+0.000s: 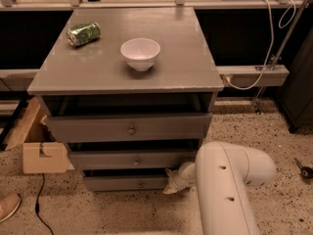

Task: Open bottom drawer

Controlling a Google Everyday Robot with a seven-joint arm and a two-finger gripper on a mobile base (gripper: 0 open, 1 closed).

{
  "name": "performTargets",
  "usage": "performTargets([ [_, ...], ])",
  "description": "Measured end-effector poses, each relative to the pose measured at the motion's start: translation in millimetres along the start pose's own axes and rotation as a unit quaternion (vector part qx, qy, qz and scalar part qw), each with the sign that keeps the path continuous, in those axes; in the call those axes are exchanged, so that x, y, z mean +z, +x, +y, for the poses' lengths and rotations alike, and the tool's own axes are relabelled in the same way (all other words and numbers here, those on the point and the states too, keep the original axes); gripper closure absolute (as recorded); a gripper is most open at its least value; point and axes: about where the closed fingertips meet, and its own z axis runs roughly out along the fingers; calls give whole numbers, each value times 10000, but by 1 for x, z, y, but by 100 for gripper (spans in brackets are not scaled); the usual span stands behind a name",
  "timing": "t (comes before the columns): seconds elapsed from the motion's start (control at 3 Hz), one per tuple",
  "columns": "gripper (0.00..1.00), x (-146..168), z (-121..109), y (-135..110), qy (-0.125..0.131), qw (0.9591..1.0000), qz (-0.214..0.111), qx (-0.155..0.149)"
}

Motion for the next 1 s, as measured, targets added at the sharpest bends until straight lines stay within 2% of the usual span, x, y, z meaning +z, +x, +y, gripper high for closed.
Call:
performTargets([
  [0.67, 86, -24, 33, 6, -54, 9997, 90, 231],
  [1.0, 100, -27, 33, 4, -55, 9997, 90, 231],
])
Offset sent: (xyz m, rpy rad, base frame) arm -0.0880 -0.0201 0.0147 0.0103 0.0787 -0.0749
